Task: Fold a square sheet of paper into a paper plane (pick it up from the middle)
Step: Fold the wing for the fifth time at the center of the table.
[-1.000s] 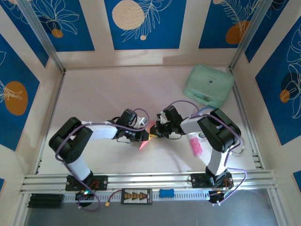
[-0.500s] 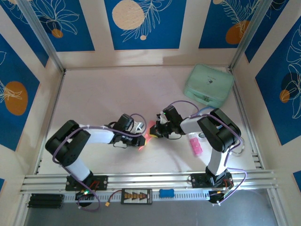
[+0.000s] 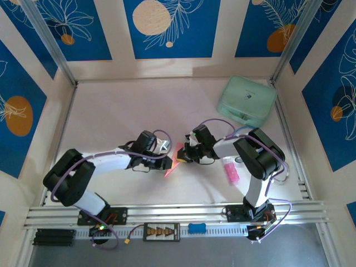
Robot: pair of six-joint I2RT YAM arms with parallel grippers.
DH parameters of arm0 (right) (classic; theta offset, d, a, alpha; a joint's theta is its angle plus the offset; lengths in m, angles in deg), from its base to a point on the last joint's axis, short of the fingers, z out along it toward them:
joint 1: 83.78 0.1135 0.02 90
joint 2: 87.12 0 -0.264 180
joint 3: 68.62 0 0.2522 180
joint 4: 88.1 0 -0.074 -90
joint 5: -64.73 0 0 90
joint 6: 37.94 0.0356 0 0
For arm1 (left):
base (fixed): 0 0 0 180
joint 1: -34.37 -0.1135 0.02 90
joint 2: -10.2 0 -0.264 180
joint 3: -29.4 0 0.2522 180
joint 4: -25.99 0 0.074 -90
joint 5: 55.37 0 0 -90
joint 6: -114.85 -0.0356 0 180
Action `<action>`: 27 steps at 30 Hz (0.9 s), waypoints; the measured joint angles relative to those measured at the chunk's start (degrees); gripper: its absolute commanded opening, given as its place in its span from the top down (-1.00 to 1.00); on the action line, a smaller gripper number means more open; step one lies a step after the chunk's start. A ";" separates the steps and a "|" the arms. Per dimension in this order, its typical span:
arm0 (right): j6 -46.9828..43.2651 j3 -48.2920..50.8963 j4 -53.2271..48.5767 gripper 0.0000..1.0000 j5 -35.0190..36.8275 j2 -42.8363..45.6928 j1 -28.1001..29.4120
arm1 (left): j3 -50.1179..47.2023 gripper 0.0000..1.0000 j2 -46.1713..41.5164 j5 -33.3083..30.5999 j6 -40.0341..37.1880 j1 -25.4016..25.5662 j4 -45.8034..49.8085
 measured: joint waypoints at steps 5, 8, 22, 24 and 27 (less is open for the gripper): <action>0.00 -0.02 -0.02 0.83 0.02 0.00 0.00 | 0.94 0.78 4.48 1.09 0.20 1.01 -1.09; 0.00 -0.02 -0.02 0.83 0.02 0.00 0.02 | -0.48 0.78 5.92 -0.15 0.35 1.11 -1.18; 0.00 0.00 -0.02 0.83 0.11 0.00 0.24 | -9.29 0.78 -0.61 -2.40 2.80 1.09 -3.82; 0.00 0.00 -0.02 0.83 0.13 0.00 0.26 | -10.05 0.79 -2.14 -2.82 2.84 1.09 -2.25; 0.00 0.00 -0.02 0.83 0.13 0.00 0.26 | -11.50 0.84 -4.81 -3.87 3.10 1.11 0.68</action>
